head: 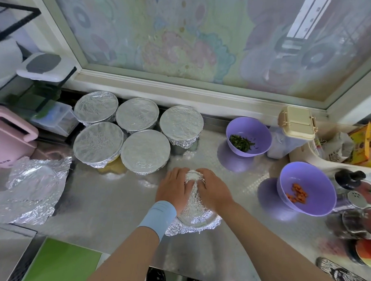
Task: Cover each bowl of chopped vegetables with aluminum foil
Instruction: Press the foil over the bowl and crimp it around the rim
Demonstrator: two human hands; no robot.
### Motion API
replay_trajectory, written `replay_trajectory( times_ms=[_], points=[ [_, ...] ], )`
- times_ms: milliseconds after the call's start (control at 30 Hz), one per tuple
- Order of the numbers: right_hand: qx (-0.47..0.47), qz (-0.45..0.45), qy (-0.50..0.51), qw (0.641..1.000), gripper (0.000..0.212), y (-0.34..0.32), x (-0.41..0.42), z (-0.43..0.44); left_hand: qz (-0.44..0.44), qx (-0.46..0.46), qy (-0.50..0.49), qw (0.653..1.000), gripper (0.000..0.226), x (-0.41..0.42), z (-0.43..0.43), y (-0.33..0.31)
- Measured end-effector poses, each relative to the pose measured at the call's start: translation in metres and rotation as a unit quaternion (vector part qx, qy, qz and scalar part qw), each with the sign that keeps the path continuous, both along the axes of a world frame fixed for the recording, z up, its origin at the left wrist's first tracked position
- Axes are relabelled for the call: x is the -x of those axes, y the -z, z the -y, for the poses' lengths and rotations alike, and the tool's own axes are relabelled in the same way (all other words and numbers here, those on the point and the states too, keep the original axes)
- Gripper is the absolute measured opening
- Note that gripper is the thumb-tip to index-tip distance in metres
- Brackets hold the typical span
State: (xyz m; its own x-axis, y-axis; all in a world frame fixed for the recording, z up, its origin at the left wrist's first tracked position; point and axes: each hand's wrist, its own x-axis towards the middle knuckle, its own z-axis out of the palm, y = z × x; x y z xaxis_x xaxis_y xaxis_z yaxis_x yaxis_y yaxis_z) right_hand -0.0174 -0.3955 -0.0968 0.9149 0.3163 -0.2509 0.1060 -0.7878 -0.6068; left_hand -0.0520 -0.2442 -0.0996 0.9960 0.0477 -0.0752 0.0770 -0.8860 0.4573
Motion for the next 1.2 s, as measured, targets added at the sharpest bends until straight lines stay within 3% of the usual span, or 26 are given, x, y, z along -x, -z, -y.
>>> replay_trajectory(
  times_ms=[267, 333, 400, 500, 700, 900, 1000, 1067, 1133, 1200],
  points=[
    [-0.012, -0.021, 0.040, 0.999, 0.034, -0.001, 0.000, -0.002, -0.040, 0.103, -0.048, 0.993, 0.034, -0.007, -0.005, -0.004],
    [0.024, 0.012, 0.003, 1.000, 0.042, 0.003, 0.002, 0.000, 0.023, 0.139, -0.047, 0.989, 0.035, 0.002, -0.011, -0.003],
    [0.075, 0.089, -0.029, 0.993, 0.052, 0.007, 0.007, 0.002, 0.111, 0.111, -0.044, 0.987, 0.037, 0.018, -0.015, 0.000],
    [0.082, 0.157, -0.083, 0.981, 0.058, 0.009, 0.014, 0.004, 0.136, 0.090, -0.040, 0.986, 0.041, 0.043, -0.009, 0.006],
    [0.065, 0.109, -0.070, 0.989, 0.077, 0.008, 0.022, 0.004, 0.060, 0.217, -0.118, 0.967, 0.046, 0.049, -0.005, 0.010],
    [0.050, 0.076, -0.028, 0.995, 0.068, 0.003, 0.026, 0.002, 0.060, 0.288, -0.084, 0.952, 0.051, 0.051, -0.014, 0.014],
    [0.061, 0.069, -0.017, 0.996, 0.068, 0.001, 0.033, 0.002, 0.055, 0.244, -0.020, 0.968, 0.055, 0.049, -0.022, 0.013],
    [0.073, 0.066, -0.016, 0.995, 0.070, 0.000, 0.038, 0.001, 0.087, 0.151, -0.013, 0.985, 0.055, 0.047, -0.025, 0.012],
    [0.097, 0.061, -0.016, 0.993, 0.071, -0.002, 0.040, -0.001, 0.128, 0.043, -0.042, 0.990, 0.047, 0.049, -0.024, 0.008],
    [0.121, 0.050, -0.002, 0.991, 0.073, -0.006, 0.042, -0.004, 0.158, 0.016, -0.094, 0.983, 0.032, 0.055, -0.016, 0.002]
  ],
)
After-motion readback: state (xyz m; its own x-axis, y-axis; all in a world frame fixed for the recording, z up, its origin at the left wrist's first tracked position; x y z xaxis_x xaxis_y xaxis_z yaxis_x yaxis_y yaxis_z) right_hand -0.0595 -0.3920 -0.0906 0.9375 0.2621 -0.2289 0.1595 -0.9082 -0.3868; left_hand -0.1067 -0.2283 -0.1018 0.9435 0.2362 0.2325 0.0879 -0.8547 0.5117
